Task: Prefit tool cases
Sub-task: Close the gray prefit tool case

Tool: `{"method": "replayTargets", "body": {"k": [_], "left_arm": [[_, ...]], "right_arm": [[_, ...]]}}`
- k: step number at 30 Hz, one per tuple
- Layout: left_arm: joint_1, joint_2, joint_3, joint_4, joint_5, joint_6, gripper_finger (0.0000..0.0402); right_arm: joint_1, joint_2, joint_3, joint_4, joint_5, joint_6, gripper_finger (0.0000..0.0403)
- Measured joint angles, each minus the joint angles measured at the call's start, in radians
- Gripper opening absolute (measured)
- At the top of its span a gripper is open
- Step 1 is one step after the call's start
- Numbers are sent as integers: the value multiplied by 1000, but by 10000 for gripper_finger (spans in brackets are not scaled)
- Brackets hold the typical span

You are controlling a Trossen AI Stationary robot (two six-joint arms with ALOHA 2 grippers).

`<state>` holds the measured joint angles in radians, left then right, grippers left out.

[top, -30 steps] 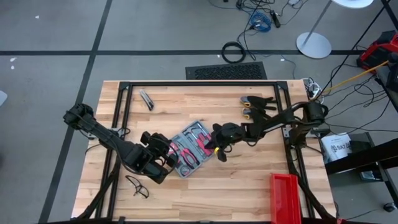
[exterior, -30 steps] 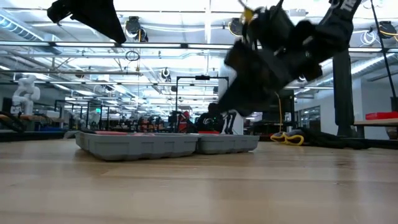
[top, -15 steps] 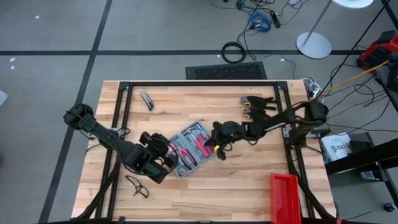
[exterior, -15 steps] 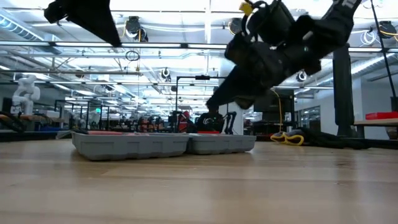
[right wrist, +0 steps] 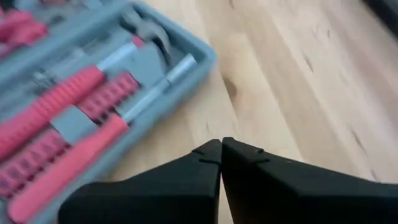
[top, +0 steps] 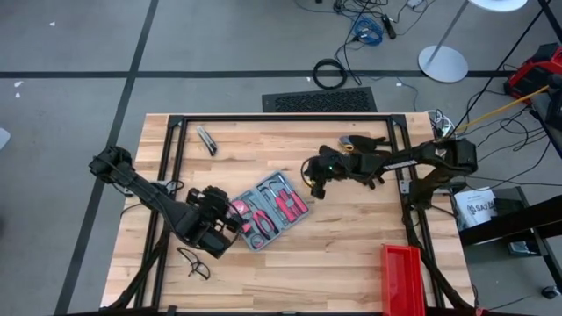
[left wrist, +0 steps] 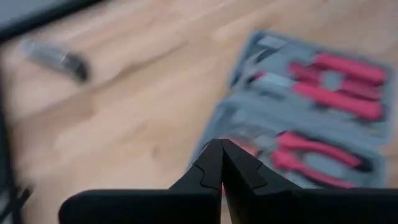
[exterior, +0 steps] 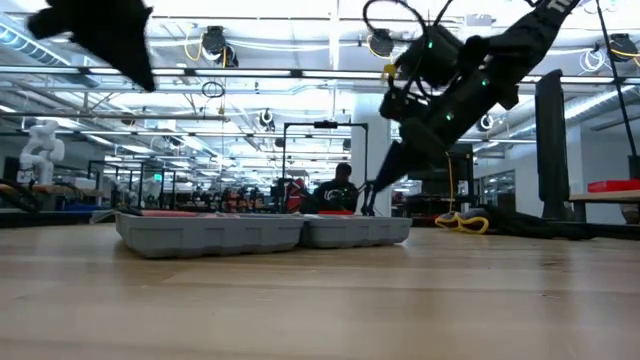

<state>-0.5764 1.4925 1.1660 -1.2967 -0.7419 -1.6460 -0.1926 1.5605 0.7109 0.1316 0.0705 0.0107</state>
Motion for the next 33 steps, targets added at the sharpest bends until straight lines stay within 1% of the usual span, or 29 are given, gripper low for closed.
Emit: {"method": "replayTargets", "body": {"k": [4, 6, 13, 18, 20, 25, 28, 31, 33], "left_arm": [[15, 0, 0, -127, 150, -163, 8], [23, 0, 0, -162, 195, -211, 8], [71, 0, 0, -161, 187, -233, 8], [128, 0, -15, -161, 148, -233, 8], [156, 0, -16, -162, 156, -233, 8], [212, 0, -22, -198, 309, -234, 8], [219, 0, -64, -180, 366, -234, 8], [226, 0, -133, -88, 471, -234, 8], [225, 0, -189, 32, 512, -234, 8]], "right_arm": [[-58, 1, 0, -56, -60, 4, 0], [-82, 1, 0, -55, -76, 2, 0], [-156, 1, 0, -46, -77, -24, 0], [-207, 1, 0, -16, -80, -42, 0], [-227, 2, 0, -2, -119, -43, 0], [-256, 27, 0, 41, -245, -25, 0], [-266, 66, 0, 46, -322, 0, 0], [-272, 115, 0, 62, -402, 37, 0], [-272, 142, 0, 85, -433, 55, 0]]}}
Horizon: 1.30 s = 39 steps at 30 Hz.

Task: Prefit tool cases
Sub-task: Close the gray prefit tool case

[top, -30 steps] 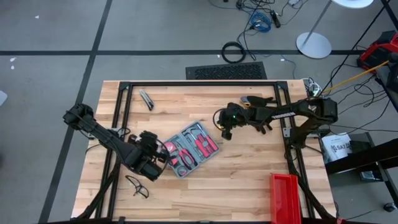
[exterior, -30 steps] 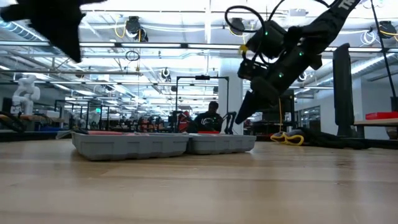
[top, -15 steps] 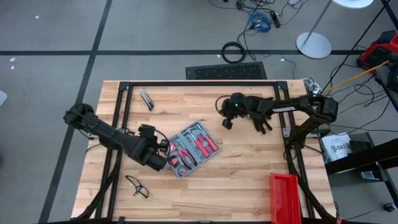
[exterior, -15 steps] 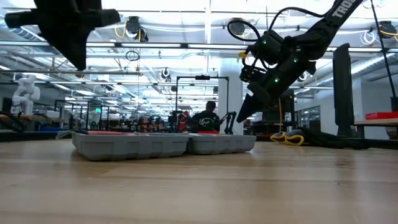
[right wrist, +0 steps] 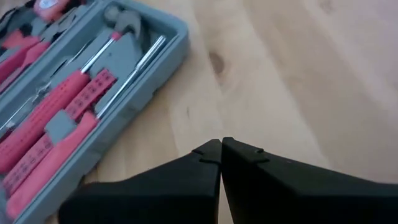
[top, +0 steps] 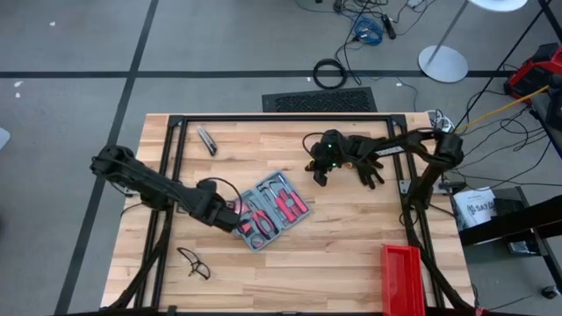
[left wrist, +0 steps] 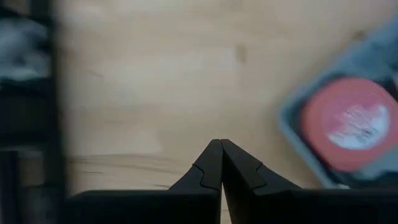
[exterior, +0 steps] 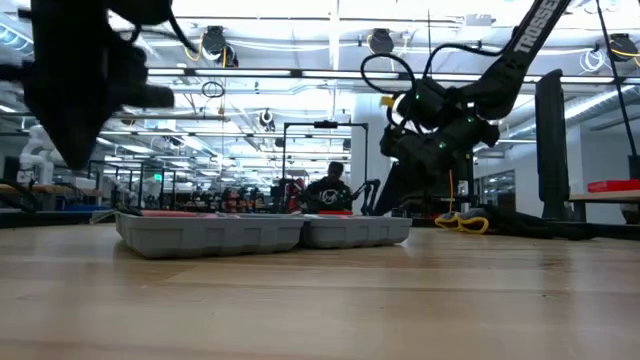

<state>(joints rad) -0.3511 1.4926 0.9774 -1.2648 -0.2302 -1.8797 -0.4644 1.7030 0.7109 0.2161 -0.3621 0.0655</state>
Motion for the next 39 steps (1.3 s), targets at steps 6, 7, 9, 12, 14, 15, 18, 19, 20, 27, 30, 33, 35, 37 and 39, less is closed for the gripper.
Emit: {"method": "replayTargets", "body": {"k": [6, 7, 9, 12, 14, 15, 18, 19, 20, 27, 30, 33, 35, 37, 39], "left_arm": [[-9, 0, -104, 356, -30, 0, 8], [-9, 0, -112, 382, -3, -1, 8], [-9, 0, -119, 391, 55, -32, 8], [-23, 0, -119, 388, 95, -84, 8], [-38, 2, -119, 383, 100, -117, 8], [-44, 9, -119, 383, 100, -129, 8], [-57, 38, -119, 395, 100, -152, 8], [-57, 49, -119, 403, 100, -156, 8], [-57, 60, -119, 411, 100, -156, 8], [-57, 130, -119, 502, 80, -131, 8], [-57, 147, -118, 515, 69, -130, 8], [-58, 160, -116, 526, 57, -130, 8], [-58, 165, -116, 533, 44, -130, 8], [-58, 166, -116, 535, 33, -129, 8], [-59, 167, -116, 540, 17, -129, 8]], "right_arm": [[0, 26, 0, -2, -144, 0, 0], [0, 26, 0, -5, -175, -5, 0], [5, 26, 0, -3, -223, -24, 0], [9, 26, 4, -7, -248, -39, 0], [8, 26, 15, -18, -248, -41, 0], [8, 26, 21, -19, -247, -41, 0], [8, 26, 36, -44, -245, -40, 0], [10, 26, 39, -55, -244, -40, 0], [13, 26, 40, -65, -244, -41, 0], [48, 26, 40, -112, -201, -75, 0], [60, 26, 40, -108, -200, -82, 0], [69, 26, 40, -109, -188, -82, 0], [74, 26, 40, -109, -185, -81, 0], [79, 26, 40, -108, -185, -81, 0], [87, 26, 40, -109, -185, -80, 0]]}}
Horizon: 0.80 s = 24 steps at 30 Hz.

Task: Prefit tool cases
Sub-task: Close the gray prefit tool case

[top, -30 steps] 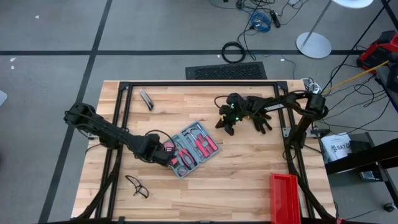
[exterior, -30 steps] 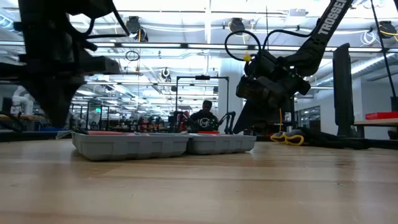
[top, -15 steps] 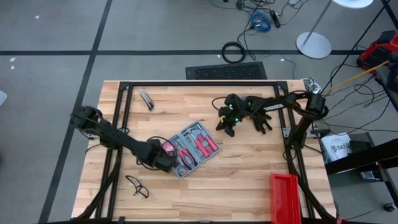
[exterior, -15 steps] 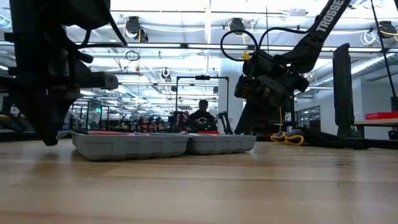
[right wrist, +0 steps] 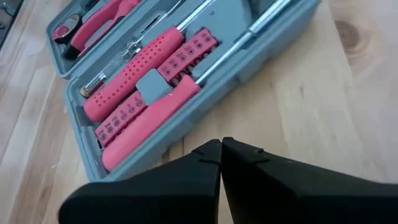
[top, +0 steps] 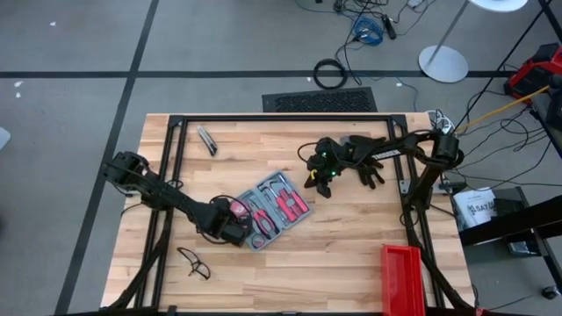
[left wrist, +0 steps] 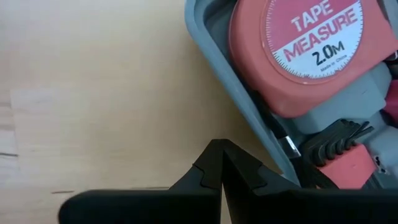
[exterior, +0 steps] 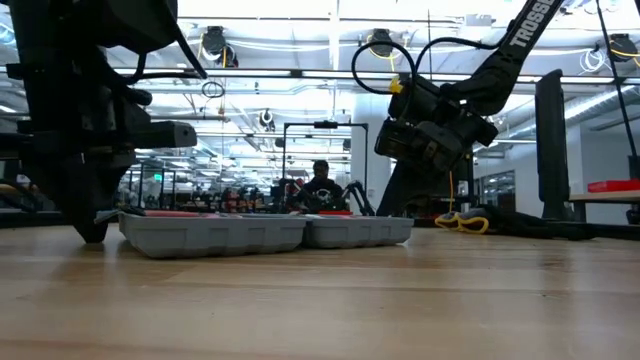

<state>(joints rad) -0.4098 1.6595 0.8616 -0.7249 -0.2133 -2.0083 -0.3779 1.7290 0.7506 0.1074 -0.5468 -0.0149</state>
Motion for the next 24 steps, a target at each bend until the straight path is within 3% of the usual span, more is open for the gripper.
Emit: {"method": "replayTargets", "body": {"k": [9, 15, 24], "left_arm": [[1, 2, -1, 10, -68, 1, 8], [2, 5, -4, 8, -131, 13, 8], [2, -5, 3, -7, -148, 32, 8]], "right_arm": [[50, 69, 39, -6, 45, 6, 0], [82, 153, 103, -18, -19, 3, 0], [95, 162, 120, -29, -25, 2, 0]]}}
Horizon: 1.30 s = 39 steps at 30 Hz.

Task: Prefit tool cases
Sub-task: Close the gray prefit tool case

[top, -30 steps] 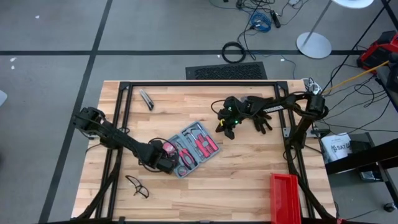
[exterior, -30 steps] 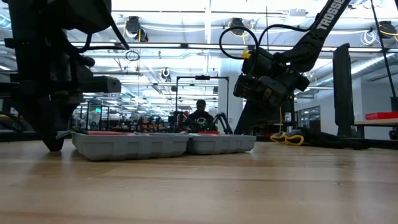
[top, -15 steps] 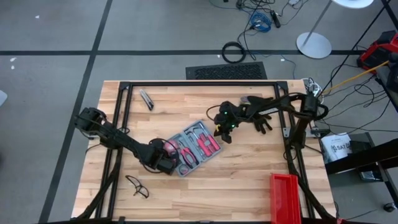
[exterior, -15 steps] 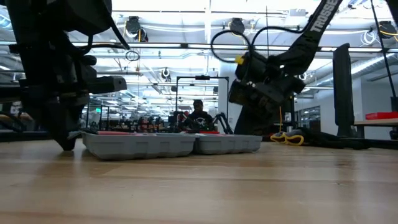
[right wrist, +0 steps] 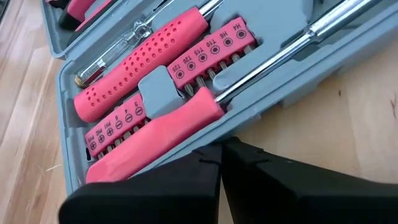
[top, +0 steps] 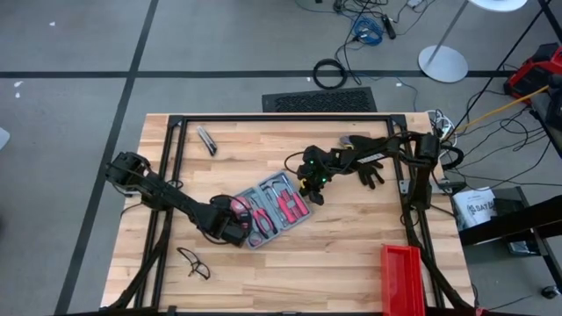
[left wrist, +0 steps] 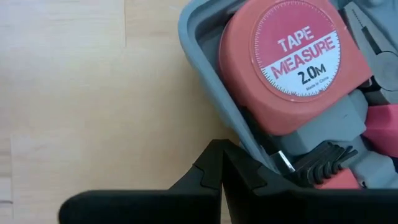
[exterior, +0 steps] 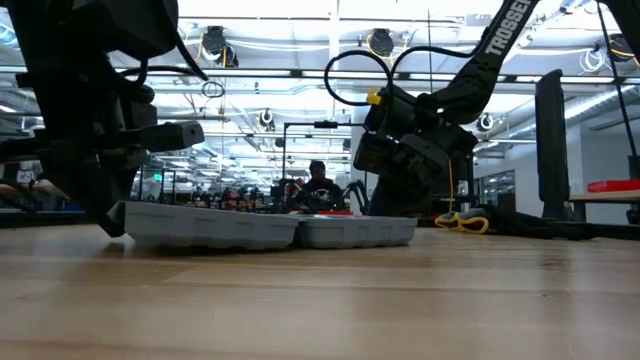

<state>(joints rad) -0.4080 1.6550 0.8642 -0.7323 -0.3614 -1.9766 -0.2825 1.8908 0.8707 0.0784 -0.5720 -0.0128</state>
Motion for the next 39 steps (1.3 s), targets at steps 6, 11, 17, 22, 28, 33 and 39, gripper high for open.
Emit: {"method": "replayTargets", "body": {"k": [6, 11, 17, 22, 28, 33, 39], "left_arm": [[0, -2, 20, -10, 2, 0, 8], [-1, -2, 39, -36, 2, 1, 8], [-1, -3, 79, -91, 2, 2, 8], [-1, -4, 111, -136, 0, 3, 8], [-1, -4, 113, -137, -3, 3, 8], [-1, -4, 113, -137, -4, 2, 8], [-1, -4, 123, -143, -10, 3, 8]], "right_arm": [[0, 1, 0, 1, -3, 0, 0], [0, 1, 0, 0, -4, 0, 0], [1, 1, 0, 0, -5, 4, 0], [2, 2, 1, -1, -6, 4, 0], [2, 2, 1, -1, -6, 4, 0], [2, 2, 1, -1, -8, 4, 0], [2, 2, 1, -1, -23, 3, 0]]}}
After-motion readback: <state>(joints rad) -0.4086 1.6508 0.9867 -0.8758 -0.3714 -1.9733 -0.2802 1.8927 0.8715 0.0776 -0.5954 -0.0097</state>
